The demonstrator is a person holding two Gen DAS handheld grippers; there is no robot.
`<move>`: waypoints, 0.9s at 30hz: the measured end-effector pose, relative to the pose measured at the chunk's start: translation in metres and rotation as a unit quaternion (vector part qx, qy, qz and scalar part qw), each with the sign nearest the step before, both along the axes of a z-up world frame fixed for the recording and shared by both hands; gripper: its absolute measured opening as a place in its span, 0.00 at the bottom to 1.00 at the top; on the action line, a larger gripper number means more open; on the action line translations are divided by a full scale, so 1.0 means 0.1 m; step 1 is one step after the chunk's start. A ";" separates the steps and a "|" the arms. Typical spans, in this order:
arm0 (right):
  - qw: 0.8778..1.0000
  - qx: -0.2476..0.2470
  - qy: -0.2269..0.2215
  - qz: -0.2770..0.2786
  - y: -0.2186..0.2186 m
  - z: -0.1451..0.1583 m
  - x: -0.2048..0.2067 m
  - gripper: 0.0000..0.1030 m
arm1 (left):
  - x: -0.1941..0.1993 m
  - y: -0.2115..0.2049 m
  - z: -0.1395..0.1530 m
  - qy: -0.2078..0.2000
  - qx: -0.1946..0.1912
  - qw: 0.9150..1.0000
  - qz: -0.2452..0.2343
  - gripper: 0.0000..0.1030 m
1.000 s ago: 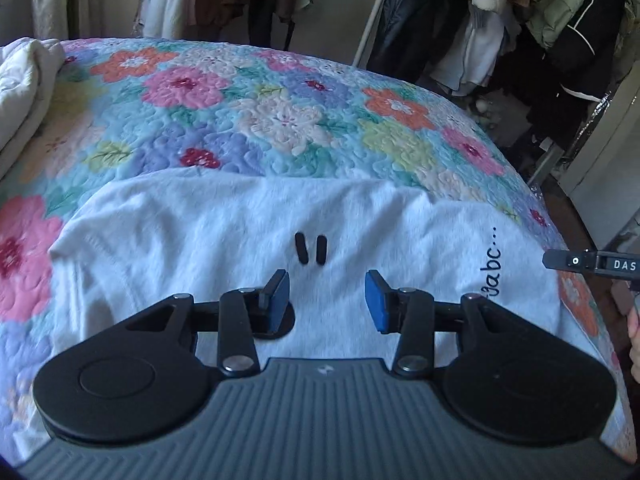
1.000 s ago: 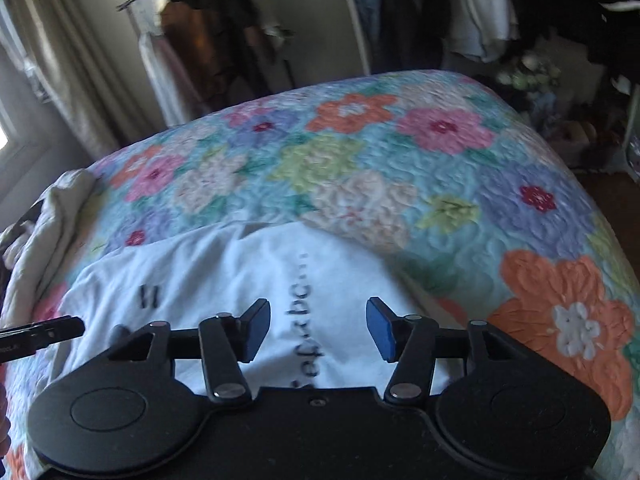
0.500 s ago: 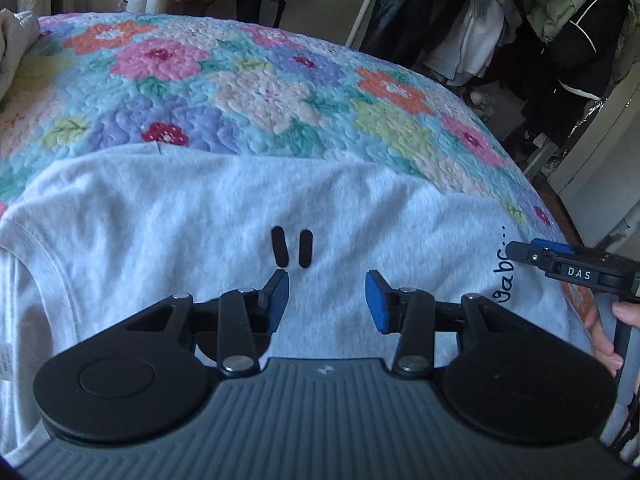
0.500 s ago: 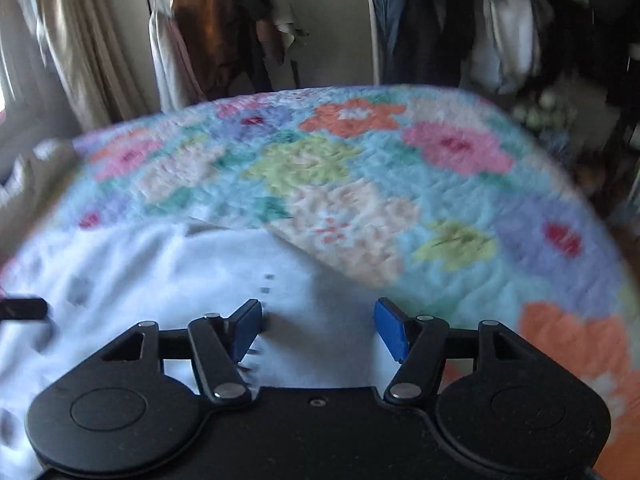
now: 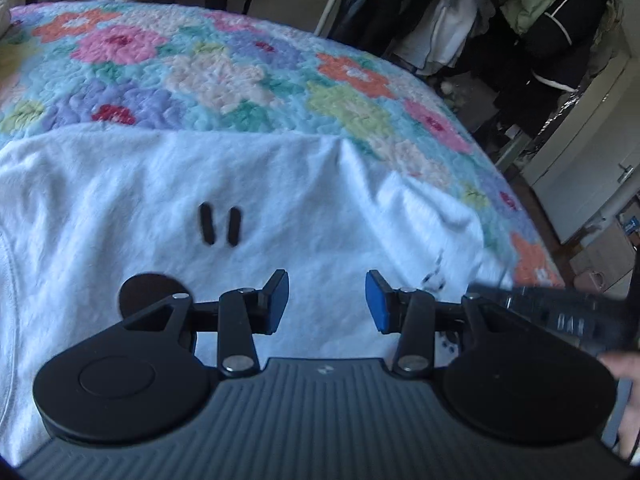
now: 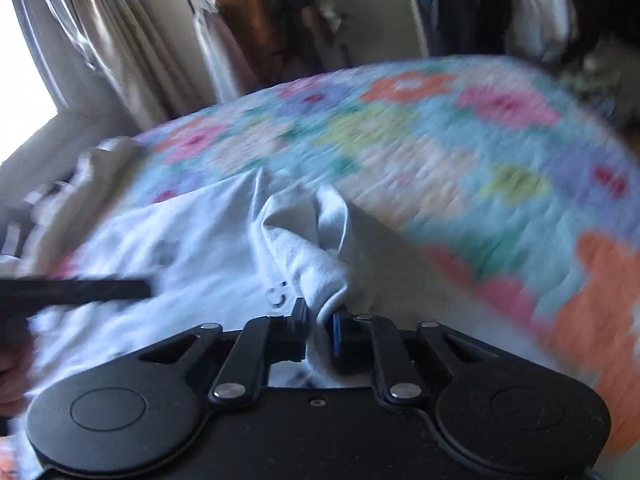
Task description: Fold clothes
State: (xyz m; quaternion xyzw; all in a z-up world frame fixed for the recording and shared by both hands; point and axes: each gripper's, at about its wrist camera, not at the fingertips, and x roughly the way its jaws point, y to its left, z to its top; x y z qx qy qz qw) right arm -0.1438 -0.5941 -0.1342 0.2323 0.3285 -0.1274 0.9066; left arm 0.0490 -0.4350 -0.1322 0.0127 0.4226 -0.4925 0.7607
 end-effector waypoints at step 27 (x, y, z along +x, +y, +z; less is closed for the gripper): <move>0.956 -0.205 -0.053 0.205 1.22 0.47 -0.39 0.48 | -0.60 0.34 -0.04 -0.034 0.002 0.999 0.003 0.11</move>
